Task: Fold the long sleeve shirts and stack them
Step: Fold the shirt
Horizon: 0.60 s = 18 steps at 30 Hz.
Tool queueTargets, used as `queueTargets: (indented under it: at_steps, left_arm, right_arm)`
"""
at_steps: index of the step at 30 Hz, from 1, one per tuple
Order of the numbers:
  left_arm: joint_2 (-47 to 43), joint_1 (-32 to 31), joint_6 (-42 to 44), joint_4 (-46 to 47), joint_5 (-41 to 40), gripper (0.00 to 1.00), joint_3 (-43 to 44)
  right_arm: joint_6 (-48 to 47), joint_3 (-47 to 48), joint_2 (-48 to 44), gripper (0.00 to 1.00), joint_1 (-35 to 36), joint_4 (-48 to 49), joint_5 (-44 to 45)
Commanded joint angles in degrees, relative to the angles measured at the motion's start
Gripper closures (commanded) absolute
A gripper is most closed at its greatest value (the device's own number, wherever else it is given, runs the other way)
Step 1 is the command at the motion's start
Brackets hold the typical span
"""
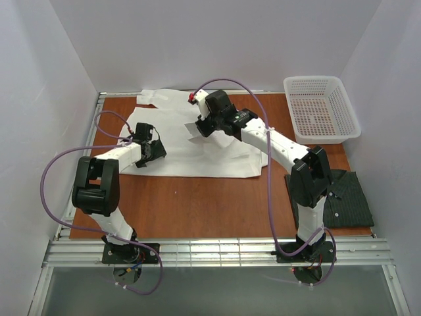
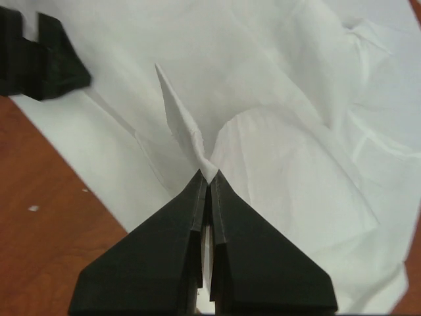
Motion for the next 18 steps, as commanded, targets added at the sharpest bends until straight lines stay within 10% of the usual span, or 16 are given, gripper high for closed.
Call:
queueTargets:
  at_steps: [1,18]
  left_arm:
    - [-4.1,0.3,-1.3,-1.0,2.1,0.12,-1.6]
    - [-21.9,1.3,-4.4,5.4,-6.6,0.12,-8.1]
  right_arm:
    - [15.4,4.0,1.3,0.99,0.1,1.5,-13.2]
    - [43.6,-0.2,14.5,0.99,0.8,32.5,-24.9]
